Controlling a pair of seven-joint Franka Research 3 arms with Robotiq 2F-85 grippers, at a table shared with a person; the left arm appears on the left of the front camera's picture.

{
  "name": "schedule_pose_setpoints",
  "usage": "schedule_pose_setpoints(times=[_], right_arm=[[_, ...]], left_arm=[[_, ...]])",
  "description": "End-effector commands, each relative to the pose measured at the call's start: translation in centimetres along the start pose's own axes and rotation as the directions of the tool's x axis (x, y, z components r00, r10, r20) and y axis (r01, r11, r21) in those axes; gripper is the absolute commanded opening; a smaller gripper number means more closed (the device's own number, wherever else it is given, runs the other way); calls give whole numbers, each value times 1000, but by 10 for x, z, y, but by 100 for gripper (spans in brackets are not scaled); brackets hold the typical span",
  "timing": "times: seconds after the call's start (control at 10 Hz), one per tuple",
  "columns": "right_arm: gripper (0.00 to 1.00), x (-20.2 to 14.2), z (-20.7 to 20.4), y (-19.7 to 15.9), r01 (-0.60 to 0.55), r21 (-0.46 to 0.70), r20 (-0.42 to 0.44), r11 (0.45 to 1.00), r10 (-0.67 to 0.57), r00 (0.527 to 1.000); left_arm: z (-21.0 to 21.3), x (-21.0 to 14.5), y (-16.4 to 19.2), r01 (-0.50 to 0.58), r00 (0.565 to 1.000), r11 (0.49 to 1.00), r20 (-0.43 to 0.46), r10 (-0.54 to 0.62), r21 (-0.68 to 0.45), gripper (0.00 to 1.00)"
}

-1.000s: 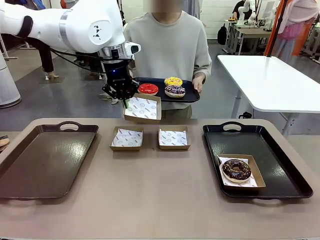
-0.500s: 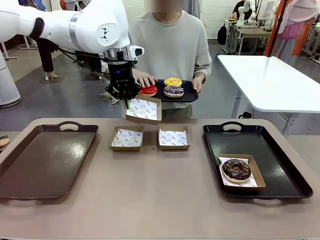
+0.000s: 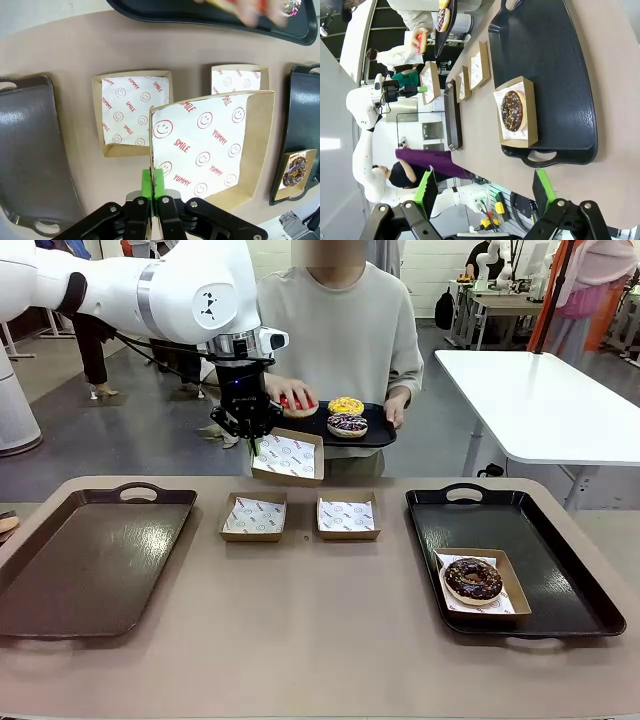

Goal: Individually package the donuts and arrange them on the tray.
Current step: Place the picked Paper togo box on the Handle tray while simultaneously picking up another Paper togo box from the table with the other hand.

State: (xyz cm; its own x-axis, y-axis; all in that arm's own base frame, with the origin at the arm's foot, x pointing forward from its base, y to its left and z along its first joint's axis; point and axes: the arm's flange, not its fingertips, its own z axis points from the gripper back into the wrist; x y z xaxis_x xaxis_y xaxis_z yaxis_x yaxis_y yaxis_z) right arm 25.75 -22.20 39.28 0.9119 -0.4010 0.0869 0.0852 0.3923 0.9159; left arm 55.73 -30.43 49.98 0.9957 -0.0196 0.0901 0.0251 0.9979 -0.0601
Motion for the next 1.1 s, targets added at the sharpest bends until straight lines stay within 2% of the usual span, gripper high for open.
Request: schedule_pose_setpoints(times=[0.0, 1.0], right_arm=[[100, -2, 1, 1, -9, 2, -1, 1000, 9, 1000], [100, -2, 1, 1, -9, 2, -1, 1000, 9, 1000]], left_arm=[[1, -5, 4, 0, 1000, 1000, 4, 0, -5, 0], [1, -5, 4, 0, 1000, 1000, 4, 0, -5, 0]])
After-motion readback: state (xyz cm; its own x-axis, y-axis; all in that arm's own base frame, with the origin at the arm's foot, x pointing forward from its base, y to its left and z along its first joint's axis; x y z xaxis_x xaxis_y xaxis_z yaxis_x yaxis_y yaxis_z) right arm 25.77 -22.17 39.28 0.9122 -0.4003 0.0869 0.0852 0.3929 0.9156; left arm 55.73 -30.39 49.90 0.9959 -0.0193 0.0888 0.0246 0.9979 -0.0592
